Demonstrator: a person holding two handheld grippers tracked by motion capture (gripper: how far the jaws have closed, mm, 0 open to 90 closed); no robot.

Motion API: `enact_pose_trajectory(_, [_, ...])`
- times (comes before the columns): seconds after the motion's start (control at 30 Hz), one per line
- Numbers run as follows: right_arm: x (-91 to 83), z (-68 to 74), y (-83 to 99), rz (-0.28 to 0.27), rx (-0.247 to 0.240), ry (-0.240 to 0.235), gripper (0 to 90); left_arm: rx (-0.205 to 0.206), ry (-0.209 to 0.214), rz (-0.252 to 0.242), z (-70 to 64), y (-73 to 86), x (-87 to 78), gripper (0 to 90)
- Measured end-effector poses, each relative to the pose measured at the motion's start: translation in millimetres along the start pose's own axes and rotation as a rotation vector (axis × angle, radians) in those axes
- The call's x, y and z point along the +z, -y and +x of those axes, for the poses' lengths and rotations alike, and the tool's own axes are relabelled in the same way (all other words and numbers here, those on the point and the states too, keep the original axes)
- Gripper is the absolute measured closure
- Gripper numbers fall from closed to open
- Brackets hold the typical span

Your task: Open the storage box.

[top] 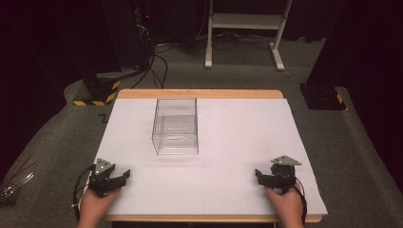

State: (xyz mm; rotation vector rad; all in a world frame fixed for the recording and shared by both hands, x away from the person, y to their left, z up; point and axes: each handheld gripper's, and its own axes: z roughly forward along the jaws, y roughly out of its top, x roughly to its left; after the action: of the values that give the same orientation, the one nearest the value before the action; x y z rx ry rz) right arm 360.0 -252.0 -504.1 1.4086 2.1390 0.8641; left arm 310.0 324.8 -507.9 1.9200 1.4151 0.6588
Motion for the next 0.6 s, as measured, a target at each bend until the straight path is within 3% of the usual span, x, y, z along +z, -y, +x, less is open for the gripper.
enact_pose_trajectory(0.6, [0.1,-0.2,0.1,-0.001,-0.004,0.0,11.3,-0.002,0.007,0.001,0.4,-0.3,0.3,31.2])
